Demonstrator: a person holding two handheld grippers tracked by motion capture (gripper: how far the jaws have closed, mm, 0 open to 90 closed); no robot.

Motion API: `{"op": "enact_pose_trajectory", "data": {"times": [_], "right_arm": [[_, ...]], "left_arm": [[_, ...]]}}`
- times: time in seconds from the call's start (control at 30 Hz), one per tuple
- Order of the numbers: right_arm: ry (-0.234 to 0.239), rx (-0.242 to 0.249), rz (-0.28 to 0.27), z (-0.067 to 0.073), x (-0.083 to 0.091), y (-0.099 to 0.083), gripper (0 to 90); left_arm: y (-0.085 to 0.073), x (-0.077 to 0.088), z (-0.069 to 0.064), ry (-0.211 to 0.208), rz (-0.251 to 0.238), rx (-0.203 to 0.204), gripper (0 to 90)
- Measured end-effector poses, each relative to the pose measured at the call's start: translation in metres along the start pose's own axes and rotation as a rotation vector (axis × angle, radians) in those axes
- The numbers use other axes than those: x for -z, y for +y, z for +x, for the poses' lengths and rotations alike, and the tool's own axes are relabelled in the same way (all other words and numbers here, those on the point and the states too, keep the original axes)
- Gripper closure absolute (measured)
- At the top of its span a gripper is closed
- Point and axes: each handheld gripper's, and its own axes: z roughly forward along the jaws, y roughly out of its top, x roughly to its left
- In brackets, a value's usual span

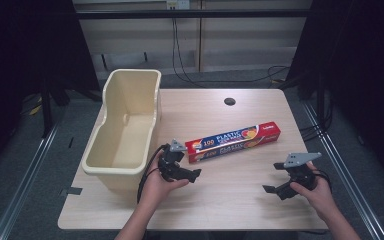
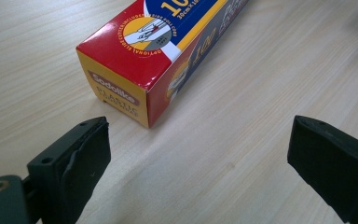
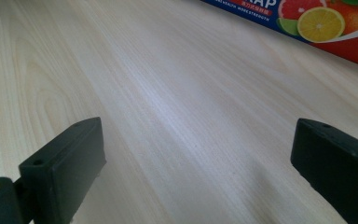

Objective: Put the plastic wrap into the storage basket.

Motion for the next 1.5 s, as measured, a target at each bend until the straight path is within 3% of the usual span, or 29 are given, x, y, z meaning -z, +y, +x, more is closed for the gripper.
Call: {"op": "enact_pose_trajectory", "data": {"times": [0.13,0.33,0.67,1.0,1.5], "right_arm": [[-0.026,-0.006,0.003,-0.001,0.002,-0.001,2.6],[-0.024,-0.03,0.008,-0.003,0.002,-0.002,2.8],[-0.029,-0.04,-0.011,-0.004,0.005,-0.001,2.8],[-0.031,-0.052,-0.036,-0.005,0.007,0.0,3.0],[-0.031,-0.068,-0.047,-0.007,0.009,0.0,3.0]], "left_arm": [[0.006,-0.004,-0.003,-0.013,0.007,-0.003,5.9],[0.02,-0.008,-0.005,-0.043,0.027,-0.009,6.1],[0.066,-0.019,-0.009,-0.077,0.042,-0.043,6.3],[0.095,-0.038,-0.003,-0.094,0.093,-0.058,6.3],[0.125,-0.065,0.003,-0.097,0.113,-0.064,7.5]]}}
